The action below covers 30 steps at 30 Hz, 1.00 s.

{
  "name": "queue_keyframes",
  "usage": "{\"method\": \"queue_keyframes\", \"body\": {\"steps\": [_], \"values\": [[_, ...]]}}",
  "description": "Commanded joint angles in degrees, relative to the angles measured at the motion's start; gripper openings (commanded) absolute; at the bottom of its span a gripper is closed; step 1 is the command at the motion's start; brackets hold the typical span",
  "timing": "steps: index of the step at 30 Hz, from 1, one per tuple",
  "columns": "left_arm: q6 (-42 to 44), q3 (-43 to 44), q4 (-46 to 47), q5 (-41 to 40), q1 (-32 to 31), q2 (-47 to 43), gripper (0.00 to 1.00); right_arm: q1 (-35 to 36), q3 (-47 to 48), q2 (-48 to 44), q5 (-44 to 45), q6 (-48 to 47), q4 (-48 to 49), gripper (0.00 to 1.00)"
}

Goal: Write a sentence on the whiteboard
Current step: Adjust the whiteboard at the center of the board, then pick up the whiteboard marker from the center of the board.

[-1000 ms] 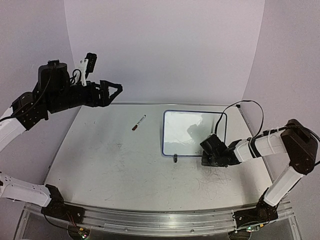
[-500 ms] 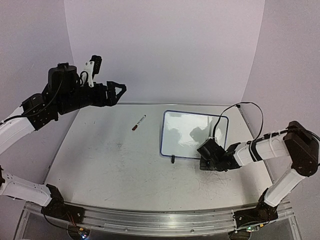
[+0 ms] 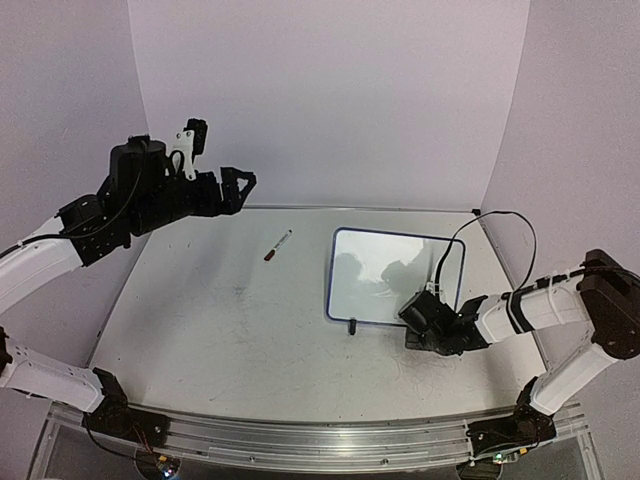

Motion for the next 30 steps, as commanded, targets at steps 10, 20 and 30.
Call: {"method": "queue_keyframes", "body": {"steps": [10, 20, 30], "values": [[-3.75, -0.38, 4.54, -1.92, 0.44, 1.92, 0.99, 2.38, 2.73, -6.20, 4.55, 2.67, -5.61, 0.54], [-11.39, -1.61, 6.27, 0.26, 4.39, 10.48, 0.99, 2.39, 0.61, -22.12, 4.68, -6.79, -4.00, 0.63], [-19.54, 0.57, 6.64, 8.39, 8.89, 26.44, 1.00, 2.02, 1.77, -34.77, 4.01, -15.67, -3.98, 0.78]]}}
